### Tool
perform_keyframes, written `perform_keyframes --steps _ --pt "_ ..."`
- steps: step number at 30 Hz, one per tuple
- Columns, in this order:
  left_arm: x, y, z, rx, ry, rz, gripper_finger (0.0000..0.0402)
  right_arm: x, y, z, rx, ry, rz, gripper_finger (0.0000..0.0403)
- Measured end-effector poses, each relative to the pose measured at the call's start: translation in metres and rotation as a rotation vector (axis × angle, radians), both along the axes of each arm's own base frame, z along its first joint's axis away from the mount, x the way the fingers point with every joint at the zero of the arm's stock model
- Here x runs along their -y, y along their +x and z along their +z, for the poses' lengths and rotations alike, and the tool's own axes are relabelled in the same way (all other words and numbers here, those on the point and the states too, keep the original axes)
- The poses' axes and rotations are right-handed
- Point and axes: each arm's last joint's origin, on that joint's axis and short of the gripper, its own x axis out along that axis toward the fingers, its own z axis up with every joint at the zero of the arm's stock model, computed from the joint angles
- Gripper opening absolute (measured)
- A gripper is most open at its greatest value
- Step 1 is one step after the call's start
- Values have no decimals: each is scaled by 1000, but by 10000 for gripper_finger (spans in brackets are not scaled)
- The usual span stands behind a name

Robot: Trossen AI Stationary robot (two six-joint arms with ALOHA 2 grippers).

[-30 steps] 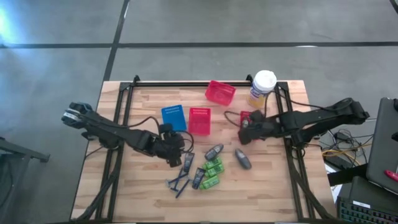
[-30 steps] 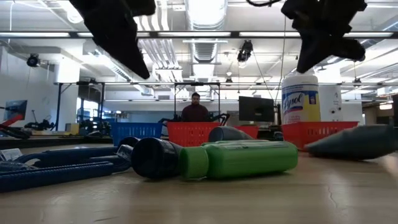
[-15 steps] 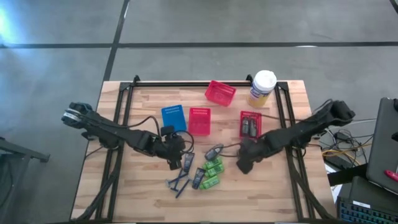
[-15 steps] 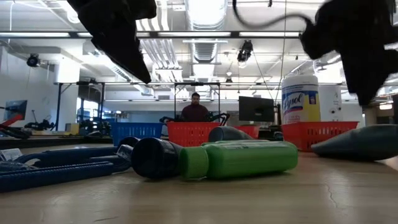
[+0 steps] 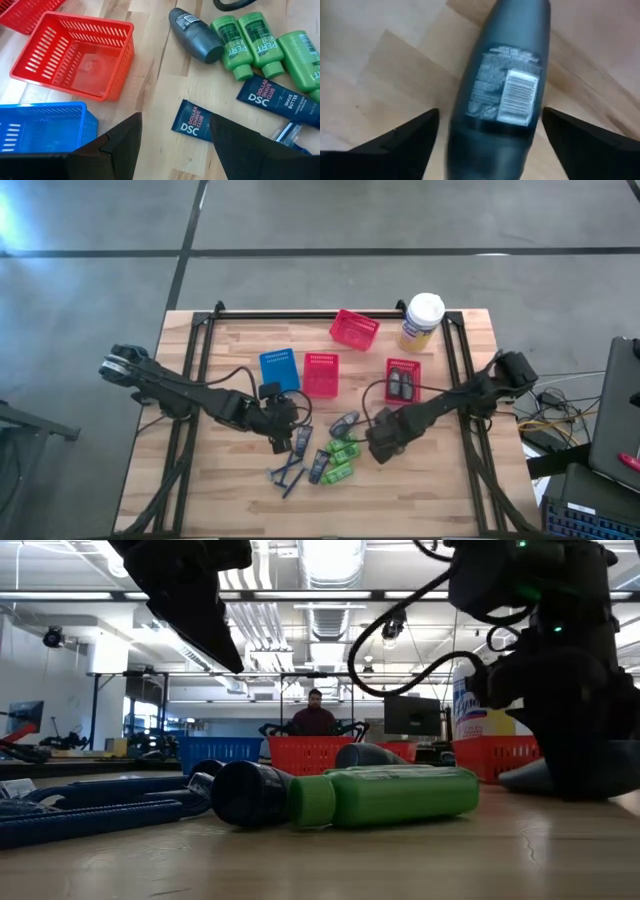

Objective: Pick & Place Travel size toiletries
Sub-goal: Put the deodorant into the right red bin

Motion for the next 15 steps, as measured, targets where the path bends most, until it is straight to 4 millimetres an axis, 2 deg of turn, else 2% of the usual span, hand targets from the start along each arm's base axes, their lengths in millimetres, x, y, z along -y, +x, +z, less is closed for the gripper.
perform_keyframes --steps 6,9,15 --pt "0 0 0 -1 -2 -2 236 0 0 0 4 -19 -2 202" --pt "1 0 0 -2 -4 -4 236 3 -4 11 47 -67 -31 203" --pt "1 0 0 -1 -4 -4 236 14 -27 67 234 -93 -235 203"
